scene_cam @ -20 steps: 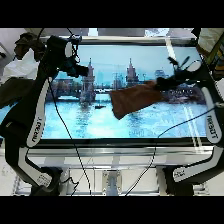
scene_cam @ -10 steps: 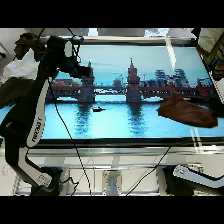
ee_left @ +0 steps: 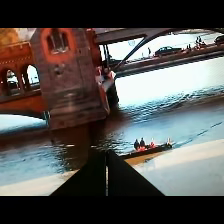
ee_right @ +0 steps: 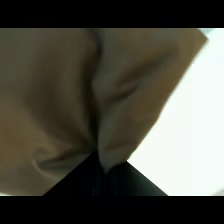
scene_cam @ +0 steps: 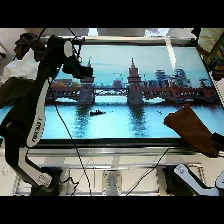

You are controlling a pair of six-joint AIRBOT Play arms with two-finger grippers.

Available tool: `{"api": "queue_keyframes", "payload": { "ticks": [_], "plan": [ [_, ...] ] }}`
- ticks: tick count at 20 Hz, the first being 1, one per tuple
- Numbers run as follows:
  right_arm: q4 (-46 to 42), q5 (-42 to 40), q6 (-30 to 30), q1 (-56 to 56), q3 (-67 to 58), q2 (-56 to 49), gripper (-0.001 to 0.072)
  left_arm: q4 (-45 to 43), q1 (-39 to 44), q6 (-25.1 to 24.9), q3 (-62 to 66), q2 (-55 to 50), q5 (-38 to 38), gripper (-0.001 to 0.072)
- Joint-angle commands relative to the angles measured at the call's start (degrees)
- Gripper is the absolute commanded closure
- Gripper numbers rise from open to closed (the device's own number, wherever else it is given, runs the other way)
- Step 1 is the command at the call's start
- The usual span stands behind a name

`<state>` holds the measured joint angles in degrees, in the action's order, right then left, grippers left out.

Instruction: Fold the shirts.

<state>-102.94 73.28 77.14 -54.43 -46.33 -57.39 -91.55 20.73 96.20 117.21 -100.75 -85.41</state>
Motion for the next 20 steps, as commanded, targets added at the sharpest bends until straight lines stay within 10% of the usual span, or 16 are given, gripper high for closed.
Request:
{"api": "queue_keyframes", "payload": {
  "ticks": [1,4,5,9,13,16,20],
  "plan": [
    [2.6,-4.9,-0.3,-0.9,-3.1,7.7,0.0633,0.5,0.0,0.0,0.0,0.0,-0.1,0.0694],
    [21.4,-10.3,-0.7,-0.9,-9.9,13.3,0.0146,0.5,0.0,0.0,0.0,0.0,-1.1,0.0694],
    [27.2,-12.2,-1.5,-0.9,-11.9,14.6,0.0123,0.5,0.0,0.0,0.0,0.0,-1.6,0.0694],
    [47.8,-13.7,-4.7,-0.9,-17.1,16.1,0.0124,0.9,0.0,0.0,0.0,0.0,-2.1,0.0694],
    [83.3,-12.4,-28.4,7.3,-17.1,15.2,0.0204,4.3,0.0,0.0,0.0,0.0,0.4,0.0694],
    [81.9,-13.0,-39.8,20.4,-17.1,13.4,0.0241,3.1,0.0,-1.0,0.0,0.6,-1.9,0.0694],
    [66.6,-15.2,-40.1,34.9,-17.1,10.0,0.0240,-5.1,0.0,-2.0,0.0,6.4,-5.0,0.0694]
  ]
}}
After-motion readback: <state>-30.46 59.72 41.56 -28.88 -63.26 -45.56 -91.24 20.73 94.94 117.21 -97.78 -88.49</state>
